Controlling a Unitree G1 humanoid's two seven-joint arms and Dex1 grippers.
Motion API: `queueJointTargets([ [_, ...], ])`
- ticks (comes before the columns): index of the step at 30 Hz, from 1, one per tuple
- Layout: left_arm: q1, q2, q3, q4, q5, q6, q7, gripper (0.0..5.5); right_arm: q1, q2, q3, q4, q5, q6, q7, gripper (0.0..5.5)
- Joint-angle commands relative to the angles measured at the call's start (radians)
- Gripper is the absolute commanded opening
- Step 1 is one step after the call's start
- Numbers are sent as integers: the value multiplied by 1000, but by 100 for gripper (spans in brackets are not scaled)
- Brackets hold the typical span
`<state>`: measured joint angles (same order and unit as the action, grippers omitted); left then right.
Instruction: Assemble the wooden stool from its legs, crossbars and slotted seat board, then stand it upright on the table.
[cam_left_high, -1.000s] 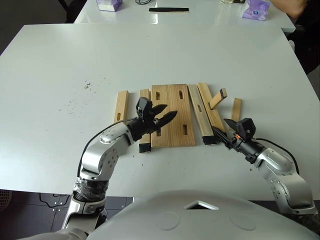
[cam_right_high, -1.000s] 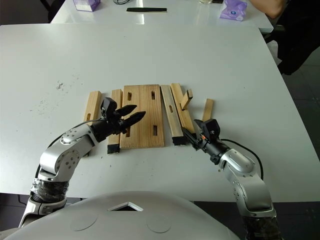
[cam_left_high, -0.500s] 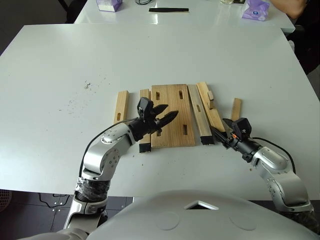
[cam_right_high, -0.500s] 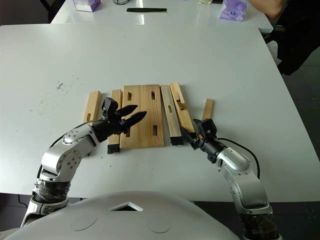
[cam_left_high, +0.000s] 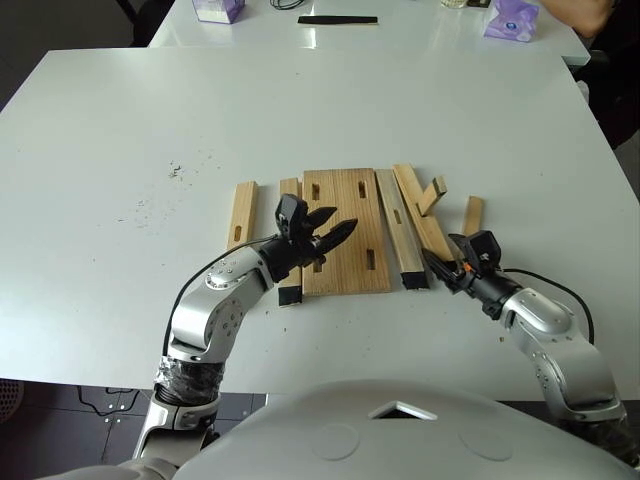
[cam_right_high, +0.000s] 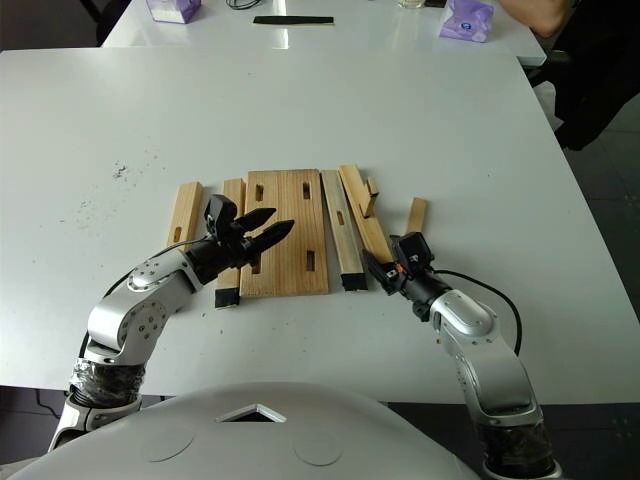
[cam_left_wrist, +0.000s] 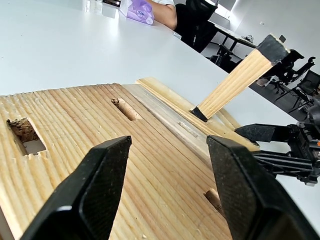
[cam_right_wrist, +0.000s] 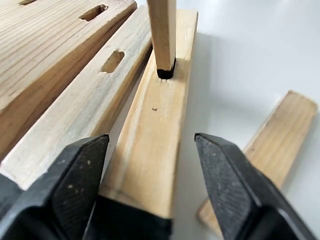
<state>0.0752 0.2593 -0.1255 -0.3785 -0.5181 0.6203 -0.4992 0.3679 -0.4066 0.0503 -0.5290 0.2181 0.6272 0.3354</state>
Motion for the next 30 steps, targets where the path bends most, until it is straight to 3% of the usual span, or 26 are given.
queueJointTargets([
  [1,7,0,-5,-1,8,4,12,283,-13,24,-12,-32,15,67,-29,317],
  [11,-6,-4,-12,3,7,12,13,283,-40,55,6,37,-24,53,-60,317],
  [18,-20,-4,-15,8,4,19,10,283,-34,96,24,102,-41,3,-77,212],
  [22,-23,-4,-14,9,2,23,10,283,-34,112,19,109,-38,-9,-85,207],
  [30,-84,9,23,18,32,65,76,283,-187,152,-154,35,79,-126,-64,207],
])
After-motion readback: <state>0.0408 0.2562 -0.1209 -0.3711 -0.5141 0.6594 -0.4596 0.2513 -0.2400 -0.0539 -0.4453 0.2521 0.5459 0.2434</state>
